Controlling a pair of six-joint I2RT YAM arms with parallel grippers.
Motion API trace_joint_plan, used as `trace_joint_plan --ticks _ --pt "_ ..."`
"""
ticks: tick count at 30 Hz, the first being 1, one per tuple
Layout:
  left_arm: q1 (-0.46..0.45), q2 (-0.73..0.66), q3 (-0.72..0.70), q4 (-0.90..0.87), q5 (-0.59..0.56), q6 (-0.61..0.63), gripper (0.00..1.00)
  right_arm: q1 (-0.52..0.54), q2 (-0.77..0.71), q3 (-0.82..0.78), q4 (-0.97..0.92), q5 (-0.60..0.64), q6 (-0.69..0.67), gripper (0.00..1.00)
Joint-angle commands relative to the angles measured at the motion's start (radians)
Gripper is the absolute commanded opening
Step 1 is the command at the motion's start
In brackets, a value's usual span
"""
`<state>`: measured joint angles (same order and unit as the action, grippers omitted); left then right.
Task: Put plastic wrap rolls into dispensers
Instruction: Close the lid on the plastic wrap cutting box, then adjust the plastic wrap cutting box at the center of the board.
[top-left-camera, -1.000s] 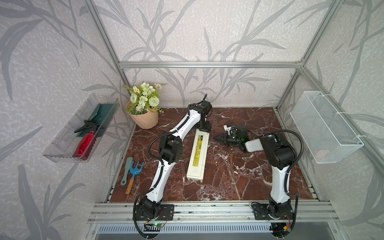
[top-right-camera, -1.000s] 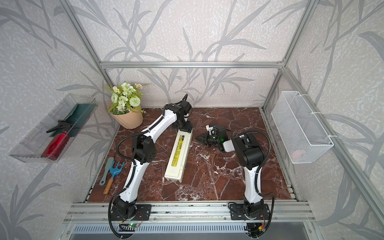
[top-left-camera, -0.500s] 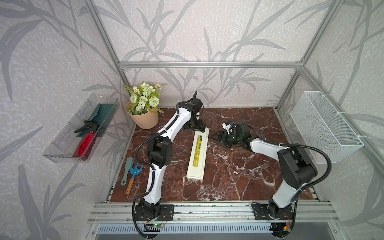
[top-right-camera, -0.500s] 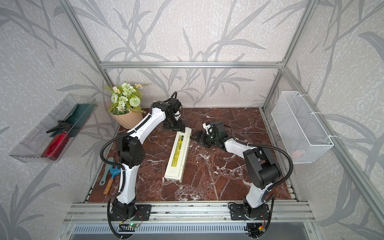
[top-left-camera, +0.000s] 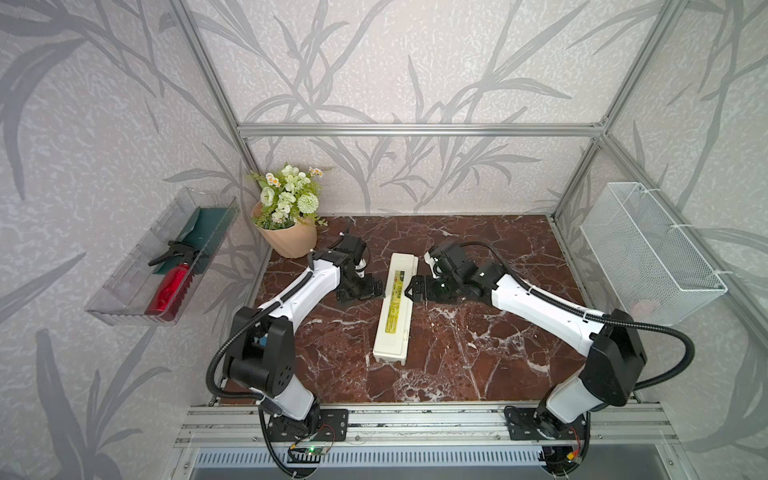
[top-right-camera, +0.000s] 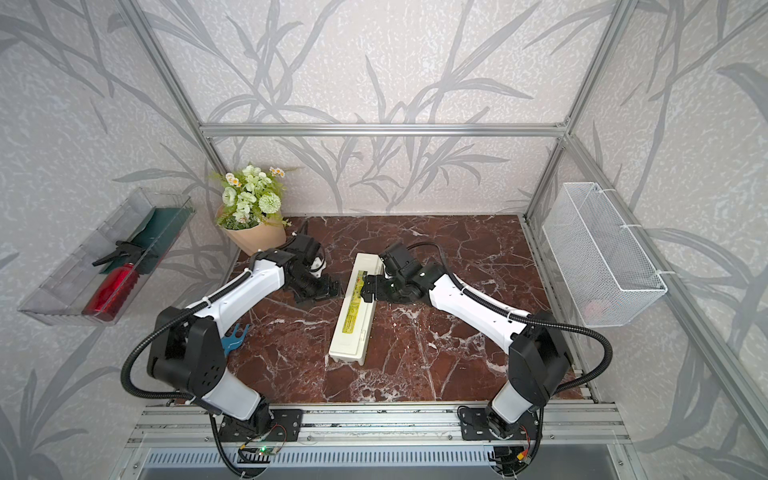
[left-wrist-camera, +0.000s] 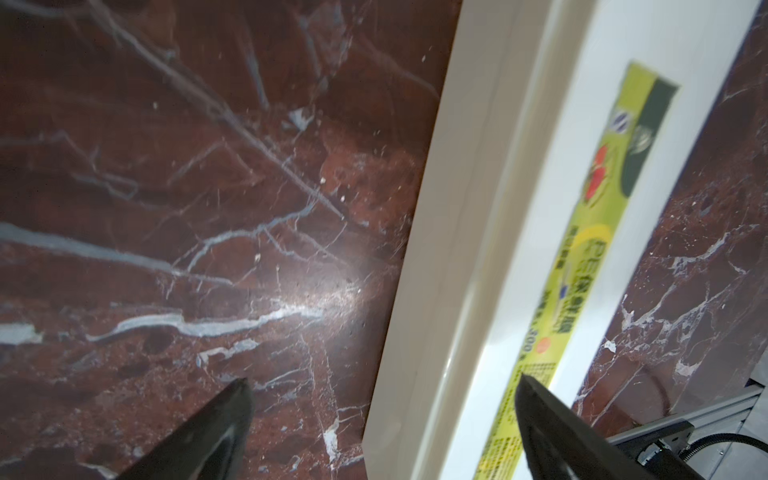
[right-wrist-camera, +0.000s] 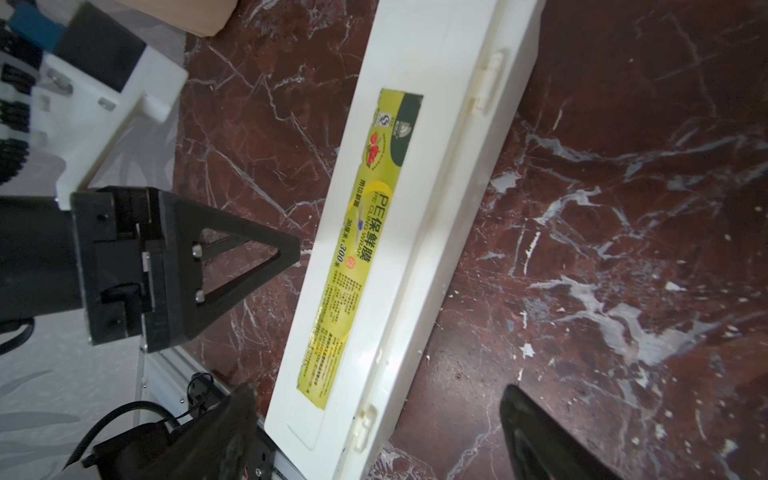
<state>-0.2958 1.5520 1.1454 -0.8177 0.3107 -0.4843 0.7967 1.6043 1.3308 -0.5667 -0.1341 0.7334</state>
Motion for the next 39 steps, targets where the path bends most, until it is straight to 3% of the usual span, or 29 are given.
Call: trace_joint_plan --ticks 1,8,15,25,33,39 --pt "0.014 -0.094 -0.114 0.115 0.01 -0.101 0.97 0.051 0.036 0.062 -0.121 0.169 0.053 0.91" --pt "0.021 -0.227 -0.347 0.231 0.04 -0.194 0.94 0.131 0.223 0.264 -0.246 0.243 0.062 0.91" --pt "0.019 -0.246 -0.509 0.428 0.177 -0.298 0.9 0.148 0.347 0.357 -0.288 0.277 0.079 0.91" --pt "-0.039 -0.254 -0.541 0.566 0.21 -0.415 0.86 0.15 0.404 0.434 -0.341 0.292 0.037 0.91" --pt "-0.123 -0.166 -0.496 0.675 0.203 -0.484 0.85 0.148 0.436 0.47 -0.413 0.329 -0.01 0.9" --pt "-0.117 -0.209 -0.478 0.553 0.134 -0.421 0.85 0.131 0.423 0.449 -0.446 0.371 -0.072 0.9"
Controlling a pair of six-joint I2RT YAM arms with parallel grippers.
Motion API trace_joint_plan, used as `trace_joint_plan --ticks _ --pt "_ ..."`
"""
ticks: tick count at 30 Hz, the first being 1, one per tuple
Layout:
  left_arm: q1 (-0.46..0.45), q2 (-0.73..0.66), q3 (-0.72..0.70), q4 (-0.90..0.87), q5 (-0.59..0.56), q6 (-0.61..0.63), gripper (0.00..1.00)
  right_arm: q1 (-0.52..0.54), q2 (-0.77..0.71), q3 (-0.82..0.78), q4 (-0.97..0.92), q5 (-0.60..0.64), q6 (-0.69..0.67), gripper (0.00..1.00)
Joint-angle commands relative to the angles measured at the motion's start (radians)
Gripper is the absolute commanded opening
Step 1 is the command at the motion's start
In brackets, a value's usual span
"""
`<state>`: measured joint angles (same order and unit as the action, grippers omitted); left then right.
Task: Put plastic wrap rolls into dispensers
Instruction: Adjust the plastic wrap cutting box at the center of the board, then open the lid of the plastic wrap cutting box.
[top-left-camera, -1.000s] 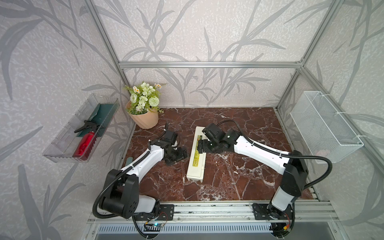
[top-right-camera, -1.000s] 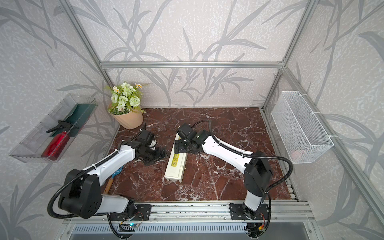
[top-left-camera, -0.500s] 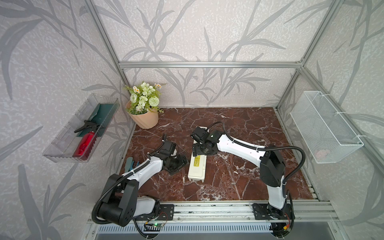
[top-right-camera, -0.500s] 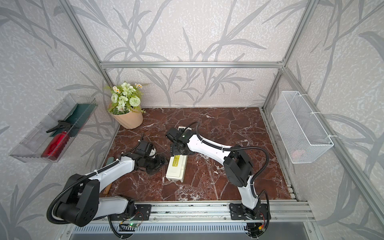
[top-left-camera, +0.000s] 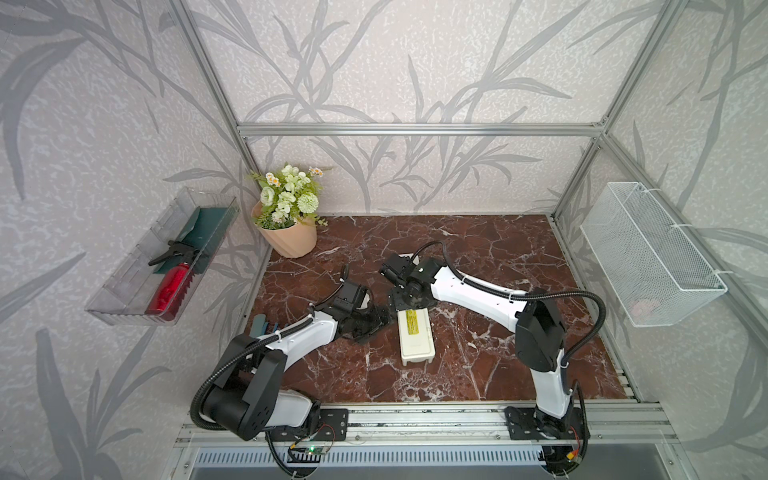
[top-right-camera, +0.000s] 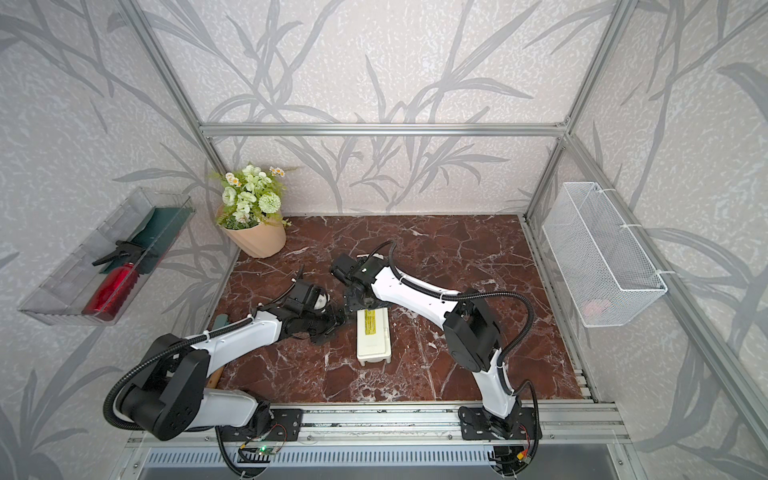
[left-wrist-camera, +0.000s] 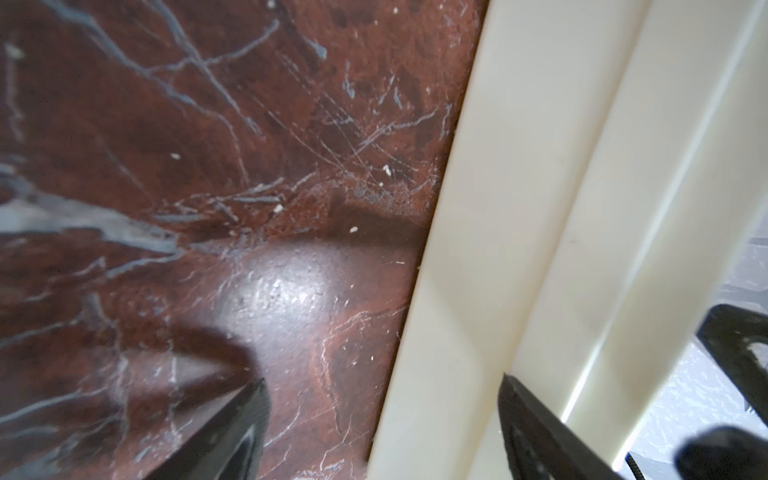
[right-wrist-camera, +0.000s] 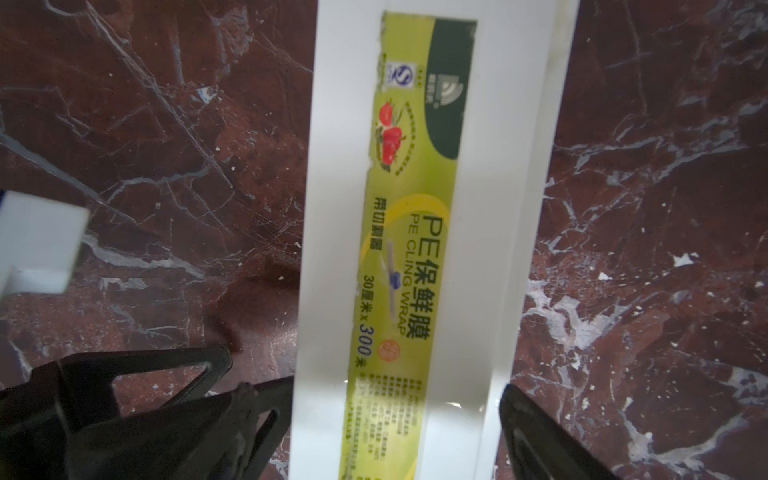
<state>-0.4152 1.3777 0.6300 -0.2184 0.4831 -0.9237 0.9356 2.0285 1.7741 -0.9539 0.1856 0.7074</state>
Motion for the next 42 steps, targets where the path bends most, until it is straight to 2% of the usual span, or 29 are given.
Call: trace_joint_plan --ticks 1,9,18,26,38,42 --pt "0.007 -0.045 0.039 -0.066 -0.045 0.031 0.85 -0.011 -0.003 0.003 -0.063 0.056 -0.057 0.9" --pt "0.04 -0.06 0.048 -0.143 -0.05 0.088 0.85 -0.028 -0.014 -0.022 -0.045 0.005 -0.142 0.9" --pt "0.047 -0.058 0.06 -0.161 -0.058 0.105 0.86 -0.025 -0.012 -0.051 -0.001 -0.086 -0.131 0.89" --pt "0.046 -0.035 0.077 -0.155 -0.041 0.113 0.86 -0.018 -0.008 -0.082 0.02 -0.083 -0.114 0.89" --pt "0.047 -0.059 0.102 -0.178 -0.033 0.129 0.86 -0.042 -0.059 -0.111 0.066 -0.147 -0.132 0.73" --pt "0.046 -0.092 0.118 -0.161 0.018 0.132 0.86 -0.081 -0.108 -0.163 0.137 -0.249 -0.132 0.71"
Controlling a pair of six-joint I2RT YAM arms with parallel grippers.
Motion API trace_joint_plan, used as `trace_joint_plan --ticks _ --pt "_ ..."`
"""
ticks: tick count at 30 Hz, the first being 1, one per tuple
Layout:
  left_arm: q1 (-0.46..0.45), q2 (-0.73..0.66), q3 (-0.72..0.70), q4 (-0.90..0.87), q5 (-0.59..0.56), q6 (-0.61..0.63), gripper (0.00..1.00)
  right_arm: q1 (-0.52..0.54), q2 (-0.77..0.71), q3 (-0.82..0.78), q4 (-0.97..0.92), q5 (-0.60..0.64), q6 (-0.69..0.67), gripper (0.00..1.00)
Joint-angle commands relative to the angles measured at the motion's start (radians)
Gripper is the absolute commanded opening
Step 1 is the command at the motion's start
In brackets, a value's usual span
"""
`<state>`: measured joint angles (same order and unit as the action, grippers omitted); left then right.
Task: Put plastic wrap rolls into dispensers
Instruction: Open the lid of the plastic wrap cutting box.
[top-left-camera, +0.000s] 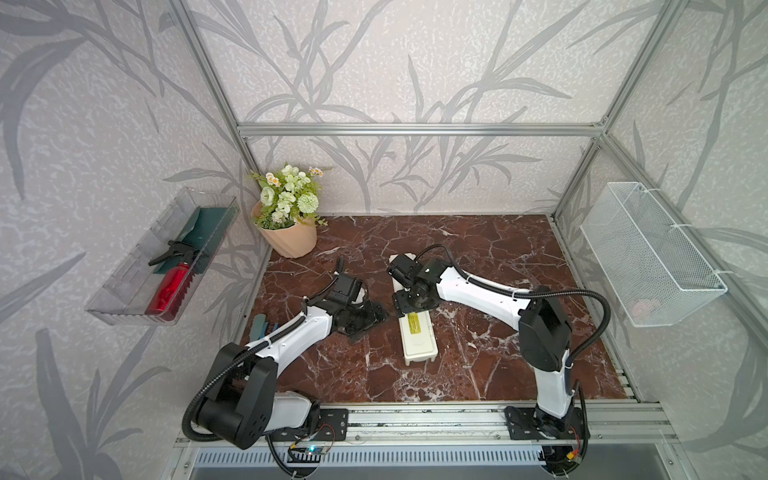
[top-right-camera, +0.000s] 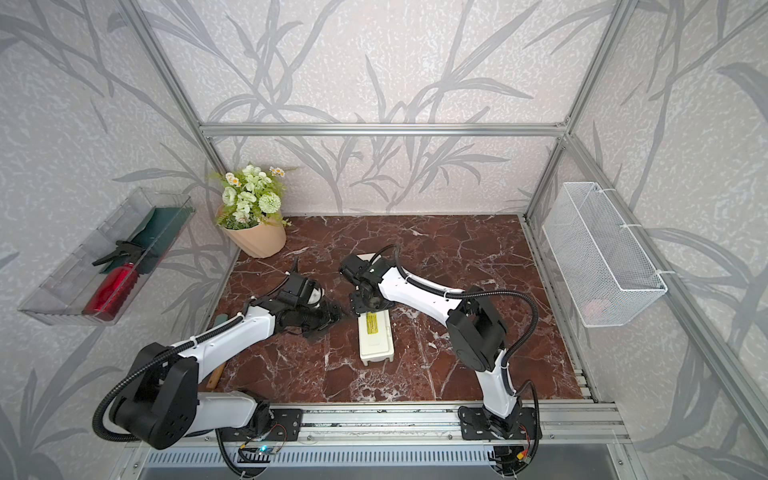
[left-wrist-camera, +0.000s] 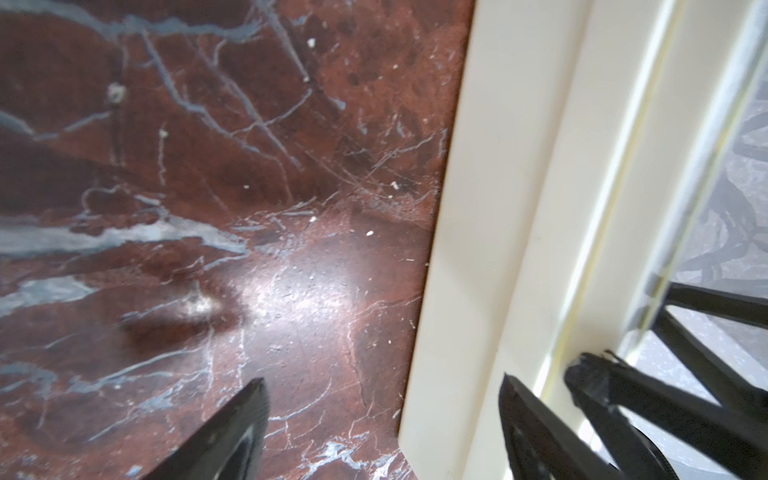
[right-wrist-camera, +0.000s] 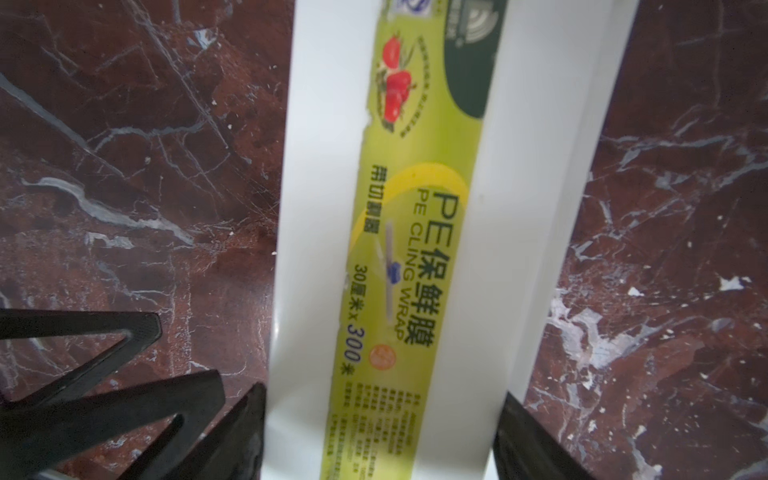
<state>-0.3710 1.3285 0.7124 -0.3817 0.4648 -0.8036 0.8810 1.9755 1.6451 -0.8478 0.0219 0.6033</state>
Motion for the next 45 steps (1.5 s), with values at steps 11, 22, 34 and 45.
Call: trace_joint_plan --ticks 11,22,34,45 --pt "-0.012 -0.034 0.063 0.064 0.067 -0.026 0.85 -0.098 -0.102 -0.103 0.13 -0.265 -0.035 0.69" --pt "-0.023 0.072 0.14 0.082 0.051 -0.041 0.76 -0.18 -0.153 -0.212 0.27 -0.444 -0.019 0.7" --pt "-0.067 0.206 0.289 0.098 0.043 -0.06 0.76 -0.236 -0.205 -0.286 0.332 -0.515 -0.031 0.74" --pt "-0.128 0.241 0.365 0.074 0.039 -0.071 0.76 -0.272 -0.245 -0.292 0.322 -0.551 -0.073 0.87"
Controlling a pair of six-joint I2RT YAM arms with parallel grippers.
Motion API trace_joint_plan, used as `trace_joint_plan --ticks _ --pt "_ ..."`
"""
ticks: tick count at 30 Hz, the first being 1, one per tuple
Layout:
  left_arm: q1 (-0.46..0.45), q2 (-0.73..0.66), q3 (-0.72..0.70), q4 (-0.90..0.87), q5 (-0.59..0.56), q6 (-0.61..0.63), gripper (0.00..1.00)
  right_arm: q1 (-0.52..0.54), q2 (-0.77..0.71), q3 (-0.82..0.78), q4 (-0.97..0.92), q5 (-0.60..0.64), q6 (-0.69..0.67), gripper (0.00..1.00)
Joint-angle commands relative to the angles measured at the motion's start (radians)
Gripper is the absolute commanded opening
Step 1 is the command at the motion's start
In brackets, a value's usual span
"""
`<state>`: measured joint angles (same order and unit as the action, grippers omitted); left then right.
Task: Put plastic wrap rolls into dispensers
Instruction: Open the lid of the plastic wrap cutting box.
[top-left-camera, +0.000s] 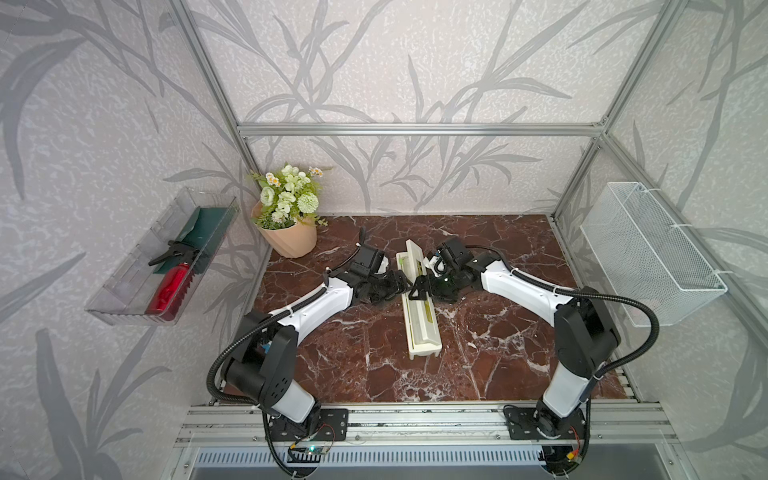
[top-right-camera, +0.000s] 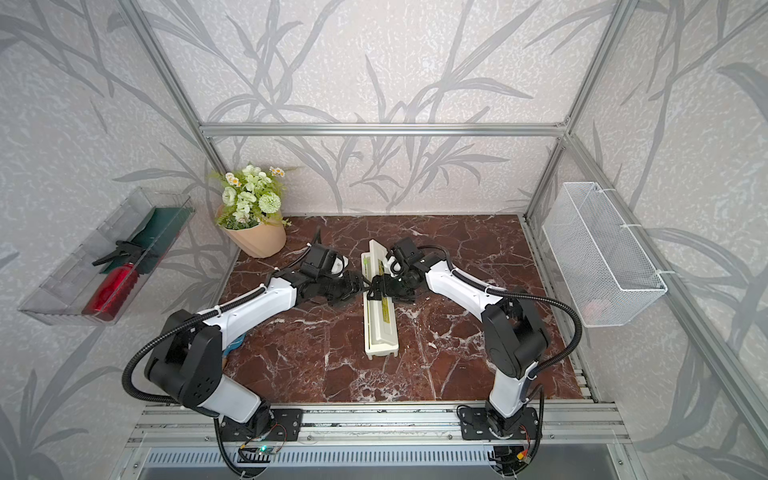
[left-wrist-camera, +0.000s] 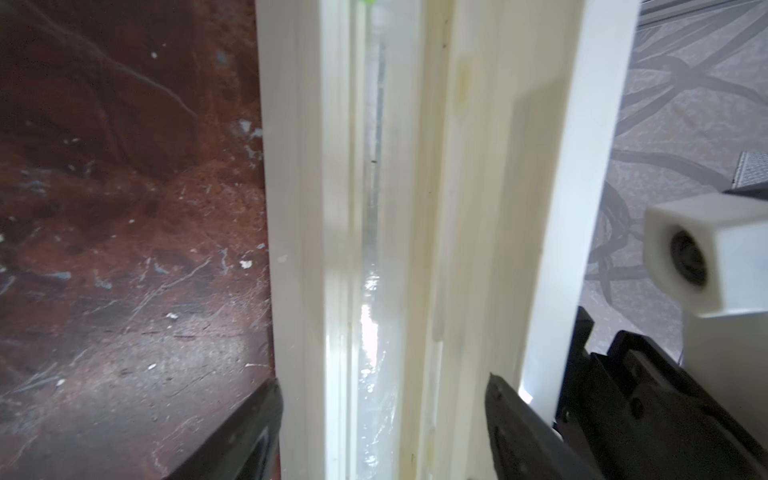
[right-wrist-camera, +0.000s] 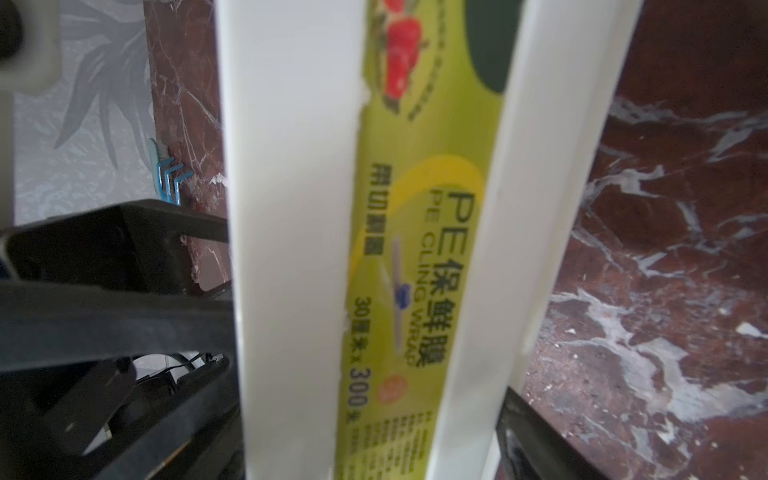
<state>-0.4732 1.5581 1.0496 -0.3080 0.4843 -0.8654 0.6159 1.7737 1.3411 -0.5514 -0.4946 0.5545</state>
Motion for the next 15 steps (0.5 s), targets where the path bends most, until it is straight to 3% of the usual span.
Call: trace_joint_plan --ticks 1,15 --pt "-0.03 0.013 0.033 -0.002 0.017 -0.012 0.76 -0.01 -0.049 0.016 0.013 -0.027 -0.03 0.87" --pt "-0.092 0.11 0.151 -0.04 -0.012 -0.006 0.76 -0.091 -0.279 -0.026 -0.192 0.209 -0.133 0.92"
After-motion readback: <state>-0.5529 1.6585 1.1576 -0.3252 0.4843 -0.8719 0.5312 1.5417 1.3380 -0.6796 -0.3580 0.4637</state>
